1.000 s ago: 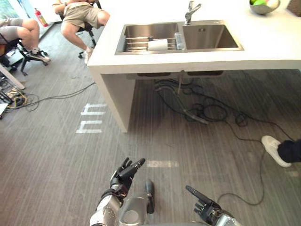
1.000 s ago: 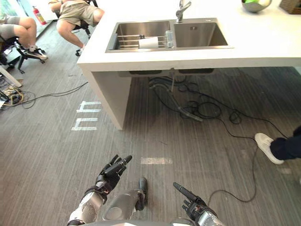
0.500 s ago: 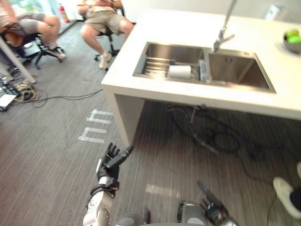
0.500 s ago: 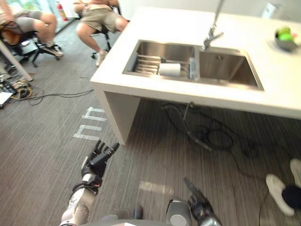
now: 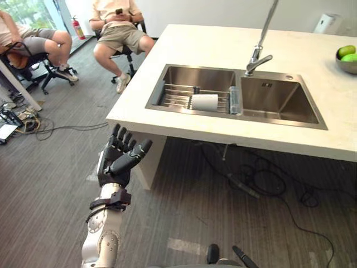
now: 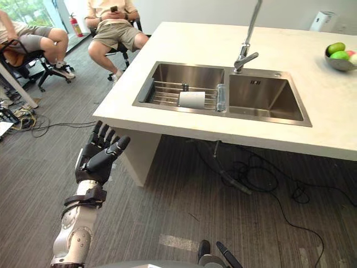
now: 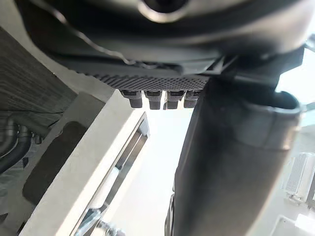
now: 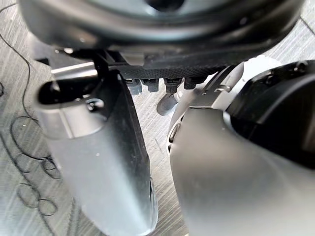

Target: Walk over to the sink, pick up the cup, carry it to the dishwasher, place the cup inside the dishwasher, then close the dishwasher door

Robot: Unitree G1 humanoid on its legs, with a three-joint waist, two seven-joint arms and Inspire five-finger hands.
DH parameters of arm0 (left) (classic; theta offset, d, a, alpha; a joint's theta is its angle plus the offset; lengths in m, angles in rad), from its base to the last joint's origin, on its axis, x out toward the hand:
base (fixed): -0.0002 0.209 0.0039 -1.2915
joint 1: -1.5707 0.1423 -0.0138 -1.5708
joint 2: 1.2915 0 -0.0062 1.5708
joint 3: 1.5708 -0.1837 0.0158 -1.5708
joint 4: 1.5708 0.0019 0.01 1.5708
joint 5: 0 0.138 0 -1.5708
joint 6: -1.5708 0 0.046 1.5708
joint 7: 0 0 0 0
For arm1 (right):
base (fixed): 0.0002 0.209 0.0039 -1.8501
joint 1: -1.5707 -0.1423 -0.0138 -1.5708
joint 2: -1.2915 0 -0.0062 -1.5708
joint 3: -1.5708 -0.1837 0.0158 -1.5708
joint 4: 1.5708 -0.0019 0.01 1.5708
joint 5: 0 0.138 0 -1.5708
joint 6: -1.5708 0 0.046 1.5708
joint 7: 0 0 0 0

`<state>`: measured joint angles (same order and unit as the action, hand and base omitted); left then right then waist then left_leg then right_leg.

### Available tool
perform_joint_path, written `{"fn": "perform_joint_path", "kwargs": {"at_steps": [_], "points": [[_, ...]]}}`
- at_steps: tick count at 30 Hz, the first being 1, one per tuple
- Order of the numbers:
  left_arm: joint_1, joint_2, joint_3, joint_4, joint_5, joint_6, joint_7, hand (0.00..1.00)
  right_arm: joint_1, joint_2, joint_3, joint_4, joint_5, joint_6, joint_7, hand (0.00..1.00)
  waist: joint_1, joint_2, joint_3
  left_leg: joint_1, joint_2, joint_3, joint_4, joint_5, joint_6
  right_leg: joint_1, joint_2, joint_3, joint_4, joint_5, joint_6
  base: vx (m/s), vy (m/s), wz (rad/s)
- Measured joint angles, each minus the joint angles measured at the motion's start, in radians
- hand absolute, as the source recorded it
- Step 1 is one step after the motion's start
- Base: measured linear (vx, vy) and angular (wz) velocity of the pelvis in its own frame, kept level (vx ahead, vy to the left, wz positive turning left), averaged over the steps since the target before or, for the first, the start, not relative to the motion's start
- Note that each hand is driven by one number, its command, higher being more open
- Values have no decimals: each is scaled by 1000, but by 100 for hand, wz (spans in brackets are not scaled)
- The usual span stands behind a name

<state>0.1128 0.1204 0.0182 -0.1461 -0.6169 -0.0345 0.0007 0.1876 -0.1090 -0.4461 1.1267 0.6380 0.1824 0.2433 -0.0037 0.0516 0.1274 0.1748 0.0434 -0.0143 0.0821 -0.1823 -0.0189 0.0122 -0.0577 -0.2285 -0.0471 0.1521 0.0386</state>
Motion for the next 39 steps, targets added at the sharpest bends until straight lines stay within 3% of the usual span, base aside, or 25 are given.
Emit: {"fn": "perform_joint_path", "kwargs": {"at_steps": [2,3,4,5,6,7,9,10,12,15,16,17,18,19,20,22,25,28,29,31,33,34,35,37,39], "points": [[-45,1,-47,1,31,6,11,100,4,7,-4,-3,-3,-13,9,100,-14,1,-5,3,4,1,-10,-15,0,-45,-8,5,94,-56,6,0,0,0],[-87,4,-79,1,61,7,13,100,11,14,-5,-9,-3,-10,11,100,-14,3,-4,-3,8,7,4,-34,1,-94,-14,7,212,-125,11,-1,-60,-4],[-117,9,-109,-5,94,8,17,100,22,17,-2,-9,-3,-5,15,100,-14,13,-4,-6,16,20,38,-65,-8,-139,-20,-1,365,-213,-8,27,-78,-6],[-119,8,-113,-10,106,8,18,100,26,17,-1,-9,-3,-1,16,100,-14,15,-6,-4,23,30,50,-76,-17,-144,-17,-7,408,-244,-11,151,-96,-2],[-133,19,-126,-45,139,6,21,100,33,18,1,-4,-5,-5,26,100,-22,3,-1,-61,35,69,249,-129,-48,-125,-20,-26,480,-368,-35,162,-108,30],[-150,15,-144,-66,147,9,19,100,20,8,-4,19,-13,-21,23,100,-44,12,18,-214,65,111,572,-112,-39,-111,-36,-60,521,-401,-46,171,-123,41],[-135,0,-151,-96,147,21,4,100,26,-20,-20,24,-20,-25,24,100,-44,23,41,-302,98,136,831,11,-49,-37,-47,-75,520,-427,-46,220,-108,37],[-134,-19,-150,-102,146,24,-10,100,34,-31,-33,24,-23,-31,24,100,-37,42,50,-334,101,138,908,-6,-65,27,-47,-88,495,-438,-51,323,-64,22],[-131,-15,-146,-120,145,32,-36,100,33,-44,-39,23,-26,-32,28,100,-25,43,52,-354,81,178,830,-47,-47,76,-62,-94,449,-436,-46,201,-23,7],[-130,-5,-147,-177,145,42,-68,100,4,-50,-38,9,-35,-32,46,100,-1,40,51,-360,19,224,463,-36,-23,122,-86,-91,381,-427,-30,262,13,-4],[-130,-5,-148,-188,145,45,-70,100,-6,-54,-37,11,-47,-33,39,100,13,41,51,-343,2,202,322,27,-29,130,-86,-78,370,-428,-28,269,80,-33],[-129,0,-147,-202,144,57,-66,100,-7,-63,-37,11,-46,-29,43,100,22,45,48,-320,-11,170,191,161,-30,133,-80,-59,366,-438,-7,325,122,-39],[-130,3,-146,-205,143,61,-64,100,-9,-67,-37,12,-46,-26,45,100,22,50,44,-311,-10,152,147,238,-17,135,-71,-52,364,-447,8,270,116,-29],[-130,24,-142,-199,137,78,-60,100,-18,-60,-38,20,-45,-25,43,100,13,33,37,-276,-29,157,101,228,26,145,-90,-46,361,-457,23,252,95,-19],[-122,37,-142,-198,132,100,-56,100,-19,-46,-38,22,-43,-21,43,100,15,7,26,-256,-48,167,51,234,28,143,-107,-41,342,-455,26,241,71,-12],[-112,41,-142,-197,124,123,-50,100,-17,-34,-42,28,-43,-20,40,100,16,-13,17,-233,-70,172,-5,245,40,154,-123,-39,318,-445,41,254,66,-3],[-108,50,-142,-190,122,136,-49,100,-7,-35,-52,28,-43,-19,30,100,18,-16,14,-184,-90,169,-49,245,43,177,-142,-48,329,-428,65,177,50,8],[-108,39,-142,-190,116,136,-57,100,9,-32,-63,19,-43,-19,30,100,18,-17,7,-144,-96,150,-71,236,49,121,-171,-63,524,-426,67,87,17,18],[-108,36,-142,-188,115,136,-65,100,13,-30,-69,13,-43,-20,30,100,19,-24,6,-131,-104,144,-72,228,51,85,-193,-62,624,-423,63,69,22,18],[-104,27,-140,-158,115,136,-77,100,28,-30,-80,2,-43,-26,23,100,22,-38,10,-85,-125,128,-69,205,57,19,-250,-55,838,-360,17,87,7,16],[-88,22,-140,-132,115,136,-80,100,44,-29,-89,-5,-47,-34,16,100,13,-31,6,-42,-131,107,-69,176,70,-5,-277,-50,953,-264,-14,142,-17,19],[-85,19,-139,-122,115,136,-81,100,52,-25,-89,-10,-52,-35,17,100,9,-24,4,-27,-122,98,-68,167,74,-24,-279,-37,999,-251,-14,139,-45,16],[-85,19,-124,-119,114,133,-81,100,47,-9,-90,-10,-62,-31,19,100,10,-14,1,-26,-109,96,-57,149,71,-61,-272,-18,1002,-354,-10,72,-49,6],[-85,26,-99,-112,105,118,-82,100,28,16,-97,-10,-86,-17,8,100,6,-7,-1,-50,-70,90,-39,133,57,-128,-231,9,866,-434,8,55,-75,11],[-88,51,-84,-108,105,113,-82,100,15,27,-98,-12,-102,-8,2,100,-2,-16,-5,-73,-45,76,-32,124,41,-158,-185,68,616,-415,36,78,-125,24]]}}
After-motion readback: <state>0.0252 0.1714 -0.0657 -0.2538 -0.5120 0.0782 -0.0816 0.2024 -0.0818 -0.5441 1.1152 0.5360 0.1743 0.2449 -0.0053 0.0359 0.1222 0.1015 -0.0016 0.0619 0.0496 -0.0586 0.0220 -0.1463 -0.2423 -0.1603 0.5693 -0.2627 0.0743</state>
